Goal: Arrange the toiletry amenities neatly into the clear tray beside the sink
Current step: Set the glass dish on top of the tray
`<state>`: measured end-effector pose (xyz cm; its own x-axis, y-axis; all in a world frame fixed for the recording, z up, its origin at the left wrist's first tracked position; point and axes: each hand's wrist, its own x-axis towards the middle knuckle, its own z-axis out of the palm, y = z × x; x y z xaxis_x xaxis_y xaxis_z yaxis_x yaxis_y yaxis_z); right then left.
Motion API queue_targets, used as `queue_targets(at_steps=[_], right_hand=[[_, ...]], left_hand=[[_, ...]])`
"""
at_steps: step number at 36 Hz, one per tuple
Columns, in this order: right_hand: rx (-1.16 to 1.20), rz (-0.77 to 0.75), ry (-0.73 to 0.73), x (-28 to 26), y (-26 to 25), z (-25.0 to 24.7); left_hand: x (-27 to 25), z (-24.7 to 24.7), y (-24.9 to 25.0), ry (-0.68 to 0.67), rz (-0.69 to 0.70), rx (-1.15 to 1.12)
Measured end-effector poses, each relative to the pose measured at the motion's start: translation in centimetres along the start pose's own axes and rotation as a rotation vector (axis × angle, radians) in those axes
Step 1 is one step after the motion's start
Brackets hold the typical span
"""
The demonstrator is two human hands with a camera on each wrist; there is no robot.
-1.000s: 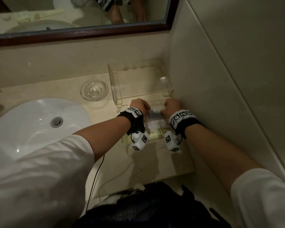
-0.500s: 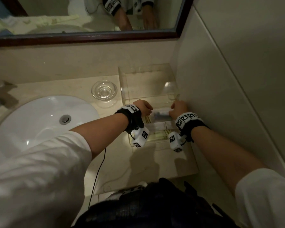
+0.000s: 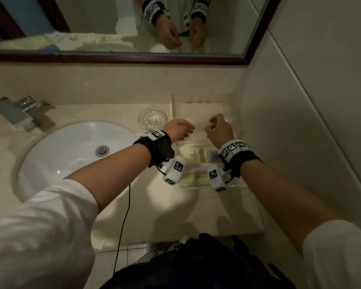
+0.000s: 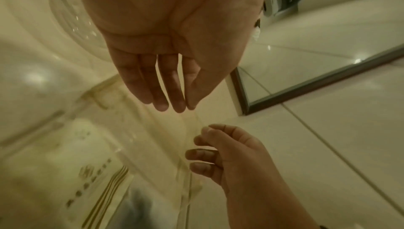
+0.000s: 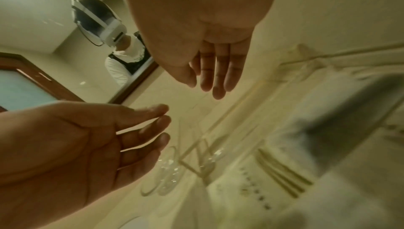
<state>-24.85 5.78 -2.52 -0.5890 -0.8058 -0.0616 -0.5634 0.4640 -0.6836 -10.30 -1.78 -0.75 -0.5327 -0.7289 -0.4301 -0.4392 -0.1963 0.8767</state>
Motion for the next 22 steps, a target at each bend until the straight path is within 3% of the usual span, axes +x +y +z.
queue_targets(at_steps=[6,10,15,22], right_hand=[[0.068,0.039,-0.187,1.4,-4.7,2.9],[0.272,0.226,-0.437,2.2,-7.7,4.6],[0.448,0.413,-0.613,2.5,-9.9,6.6],[0.484,0.549,-0.714,3.2,-11.0,9.2]], left_hand=[[0.4,-5.2,0.0,0.181,-0.092,-0.192],[0.7,-8.1,-0.5,0.265,-0.264,-0.359],[1.2,-10.5,-1.7,0.339,-0.341,-0.453],[2.1,-12.5,-3.9,0.235,-0.446,-0.466]])
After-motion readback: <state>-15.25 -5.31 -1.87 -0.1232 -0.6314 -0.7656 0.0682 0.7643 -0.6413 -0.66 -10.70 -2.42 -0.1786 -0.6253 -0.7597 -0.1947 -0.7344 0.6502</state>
